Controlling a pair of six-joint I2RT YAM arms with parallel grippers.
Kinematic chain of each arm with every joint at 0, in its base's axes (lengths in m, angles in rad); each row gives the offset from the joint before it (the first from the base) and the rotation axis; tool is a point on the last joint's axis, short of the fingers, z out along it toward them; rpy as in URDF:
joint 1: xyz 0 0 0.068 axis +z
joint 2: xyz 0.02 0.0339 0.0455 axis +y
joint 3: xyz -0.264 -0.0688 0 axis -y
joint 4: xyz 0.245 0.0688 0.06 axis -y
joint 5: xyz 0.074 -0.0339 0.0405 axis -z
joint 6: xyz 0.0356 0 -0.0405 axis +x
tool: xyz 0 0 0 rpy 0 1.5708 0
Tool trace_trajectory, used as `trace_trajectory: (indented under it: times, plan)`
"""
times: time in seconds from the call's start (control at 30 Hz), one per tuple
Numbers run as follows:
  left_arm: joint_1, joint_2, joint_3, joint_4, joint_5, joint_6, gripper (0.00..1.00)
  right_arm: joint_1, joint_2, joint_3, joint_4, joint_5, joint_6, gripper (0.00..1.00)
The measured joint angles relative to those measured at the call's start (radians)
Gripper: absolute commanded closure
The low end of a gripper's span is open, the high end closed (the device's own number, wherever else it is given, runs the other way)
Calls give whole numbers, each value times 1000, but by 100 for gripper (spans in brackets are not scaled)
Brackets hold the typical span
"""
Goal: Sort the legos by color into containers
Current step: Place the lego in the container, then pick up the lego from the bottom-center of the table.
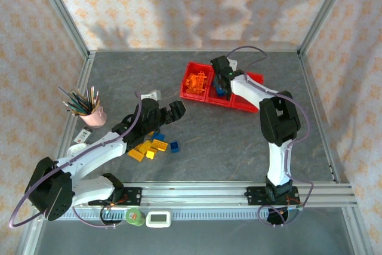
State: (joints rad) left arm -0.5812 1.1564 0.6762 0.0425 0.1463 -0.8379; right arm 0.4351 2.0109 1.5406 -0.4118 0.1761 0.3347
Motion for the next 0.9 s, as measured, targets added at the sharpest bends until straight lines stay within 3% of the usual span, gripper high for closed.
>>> trace_trajectory:
  times: [0.23, 0.5, 0.9]
  plan:
    - [0, -13, 10, -4, -22, 2, 1, 36, -81, -39, 0, -27, -8, 43]
    - [0, -132, 7, -76, -87, 9, 1, 167, -238, -142, 29, -146, -19, 36]
    - [21, -348, -66, -258, -157, -3, 1, 398, -274, -268, 15, -207, 49, 28]
